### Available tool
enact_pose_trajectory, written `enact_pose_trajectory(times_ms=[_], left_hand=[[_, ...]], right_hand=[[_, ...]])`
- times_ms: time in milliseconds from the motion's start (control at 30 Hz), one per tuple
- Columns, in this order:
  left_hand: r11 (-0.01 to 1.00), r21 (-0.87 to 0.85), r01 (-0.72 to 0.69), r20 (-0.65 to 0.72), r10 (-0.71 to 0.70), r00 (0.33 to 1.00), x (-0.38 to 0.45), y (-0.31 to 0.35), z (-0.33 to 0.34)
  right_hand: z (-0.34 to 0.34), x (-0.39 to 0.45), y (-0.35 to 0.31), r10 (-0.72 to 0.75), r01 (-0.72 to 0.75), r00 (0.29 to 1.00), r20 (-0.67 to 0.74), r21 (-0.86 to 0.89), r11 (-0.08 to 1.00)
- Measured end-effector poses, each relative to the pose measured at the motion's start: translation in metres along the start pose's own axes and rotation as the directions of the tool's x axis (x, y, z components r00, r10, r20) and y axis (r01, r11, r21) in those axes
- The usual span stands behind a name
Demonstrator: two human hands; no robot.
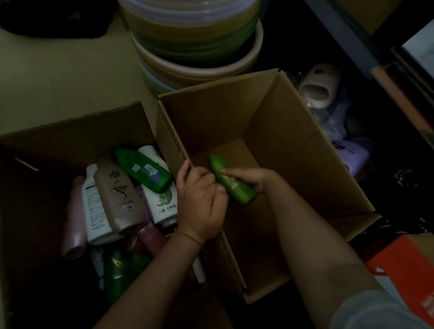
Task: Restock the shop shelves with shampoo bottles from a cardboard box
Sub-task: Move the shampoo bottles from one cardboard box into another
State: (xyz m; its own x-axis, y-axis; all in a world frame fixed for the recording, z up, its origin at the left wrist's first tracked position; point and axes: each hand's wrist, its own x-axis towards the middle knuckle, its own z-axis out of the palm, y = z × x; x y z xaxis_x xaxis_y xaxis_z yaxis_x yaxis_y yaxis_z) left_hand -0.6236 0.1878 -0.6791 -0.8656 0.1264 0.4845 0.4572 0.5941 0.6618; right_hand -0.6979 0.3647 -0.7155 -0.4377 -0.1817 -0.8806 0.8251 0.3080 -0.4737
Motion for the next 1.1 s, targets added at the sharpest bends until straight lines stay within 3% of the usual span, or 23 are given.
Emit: enact_pose_trajectory(times_ms=[100, 233, 300, 367, 500, 533, 600, 667, 733, 800, 867, 933, 1000, 1033, 1100], left_hand=[[0.999, 0.039, 0.007, 0.043, -0.008, 0.999, 0.001, -0.001, -0.007], [0.994, -0.069, 0.080, 0.109, -0.072, 0.991, -0.001, -0.002, -0.041], [0.981, -0.103, 0.166, 0.006, -0.166, 0.986, 0.002, -0.002, -0.068], [0.948, -0.066, 0.311, -0.166, -0.318, 0.933, 0.005, -0.016, -0.100], [0.828, 0.143, 0.542, -0.324, -0.478, 0.816, 0.003, -0.056, -0.163], [0.762, 0.197, 0.617, -0.349, -0.534, 0.770, 0.000, -0.062, -0.175], [0.594, 0.299, 0.747, -0.398, -0.634, 0.663, -0.008, -0.069, -0.190], [0.433, 0.341, 0.835, -0.403, -0.735, 0.545, -0.016, -0.076, -0.198], [0.349, 0.344, 0.872, -0.348, -0.815, 0.464, -0.021, -0.080, -0.198], [0.367, 0.413, 0.833, -0.292, -0.813, 0.503, -0.024, -0.079, -0.193], [0.406, 0.454, 0.793, -0.263, -0.790, 0.554, -0.020, -0.077, -0.194], [0.384, 0.411, 0.827, -0.279, -0.811, 0.515, -0.013, -0.084, -0.207], [0.303, 0.373, 0.877, -0.268, -0.870, 0.414, -0.010, -0.096, -0.222], [0.283, 0.373, 0.883, -0.246, -0.888, 0.389, -0.011, -0.101, -0.226], [0.290, 0.352, 0.890, -0.230, -0.895, 0.383, -0.014, -0.105, -0.229]], right_hand=[[0.004, -0.043, -0.041, -0.273, 0.284, 0.958, -0.083, 0.195, 0.939], [0.035, -0.099, -0.073, -0.500, 0.510, 0.860, -0.105, 0.239, 0.826], [0.064, -0.113, -0.087, -0.545, 0.546, 0.835, -0.080, 0.255, 0.798], [0.100, -0.118, -0.096, -0.570, 0.567, 0.819, -0.065, 0.241, 0.788], [0.160, -0.116, -0.103, -0.565, 0.561, 0.825, -0.019, -0.096, 0.822], [0.170, -0.117, -0.104, -0.599, 0.586, 0.799, -0.042, -0.162, 0.794], [0.181, -0.115, -0.101, -0.717, 0.643, 0.682, -0.143, -0.351, 0.681], [0.186, -0.109, -0.094, -0.805, 0.570, 0.557, -0.206, -0.609, 0.551], [0.190, -0.095, -0.079, -0.825, 0.441, 0.528, -0.199, -0.766, 0.467], [0.195, -0.082, -0.063, -0.823, 0.296, 0.537, -0.184, -0.873, 0.388], [0.200, -0.073, -0.053, -0.851, 0.223, 0.488, -0.195, -0.915, 0.337], [0.204, -0.070, -0.050, -0.884, 0.243, 0.411, -0.222, -0.908, 0.341], [0.208, -0.070, -0.051, -0.891, 0.272, 0.363, -0.274, -0.883, 0.382], [0.208, -0.071, -0.051, -0.876, 0.270, 0.371, -0.309, -0.867, 0.420], [0.205, -0.072, -0.053, -0.804, 0.211, 0.464, -0.372, -0.835, 0.508]])
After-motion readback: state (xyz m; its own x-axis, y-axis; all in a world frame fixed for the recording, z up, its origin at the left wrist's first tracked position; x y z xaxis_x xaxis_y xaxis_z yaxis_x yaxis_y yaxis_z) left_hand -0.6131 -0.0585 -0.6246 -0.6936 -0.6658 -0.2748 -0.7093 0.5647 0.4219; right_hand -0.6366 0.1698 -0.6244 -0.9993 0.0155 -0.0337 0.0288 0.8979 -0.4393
